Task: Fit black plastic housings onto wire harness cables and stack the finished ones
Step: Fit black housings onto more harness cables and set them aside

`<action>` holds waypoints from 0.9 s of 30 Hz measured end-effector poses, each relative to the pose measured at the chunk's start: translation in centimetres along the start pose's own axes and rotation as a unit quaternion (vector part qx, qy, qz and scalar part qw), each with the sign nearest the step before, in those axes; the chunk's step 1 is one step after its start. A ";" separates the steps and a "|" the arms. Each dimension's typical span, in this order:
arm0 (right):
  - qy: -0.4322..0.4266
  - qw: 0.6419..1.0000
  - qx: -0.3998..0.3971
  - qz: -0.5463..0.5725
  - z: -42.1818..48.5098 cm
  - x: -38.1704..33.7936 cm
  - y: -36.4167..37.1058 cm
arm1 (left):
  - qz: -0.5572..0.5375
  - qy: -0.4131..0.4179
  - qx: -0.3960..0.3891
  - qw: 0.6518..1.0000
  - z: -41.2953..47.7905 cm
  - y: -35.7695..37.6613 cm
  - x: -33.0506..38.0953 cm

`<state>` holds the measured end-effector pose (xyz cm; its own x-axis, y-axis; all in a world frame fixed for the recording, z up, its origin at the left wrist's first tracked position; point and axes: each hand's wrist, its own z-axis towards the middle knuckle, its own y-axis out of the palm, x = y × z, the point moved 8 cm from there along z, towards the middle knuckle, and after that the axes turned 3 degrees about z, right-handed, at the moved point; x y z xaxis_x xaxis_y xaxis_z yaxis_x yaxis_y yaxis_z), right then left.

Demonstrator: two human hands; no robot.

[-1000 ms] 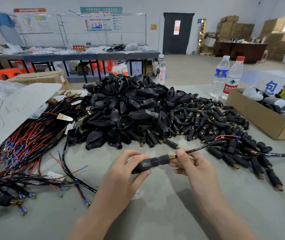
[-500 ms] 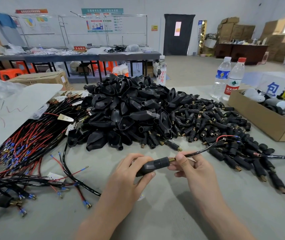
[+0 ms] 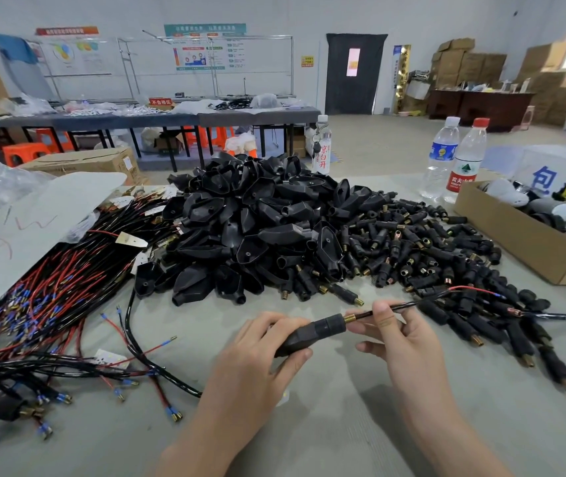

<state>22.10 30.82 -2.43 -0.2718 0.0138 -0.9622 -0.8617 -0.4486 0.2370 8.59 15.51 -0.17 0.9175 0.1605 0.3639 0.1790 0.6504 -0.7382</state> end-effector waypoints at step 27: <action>0.042 0.999 -0.018 0.024 0.3 1.2 0.4 | -0.032 0.012 -0.006 0.999 0.0 0.0 0.6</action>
<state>21.35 30.92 -3.46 -0.2755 -0.0824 -0.9578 -0.8322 -0.4782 0.2805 9.13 15.62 0.03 0.9123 0.1013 0.3969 0.2415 0.6496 -0.7209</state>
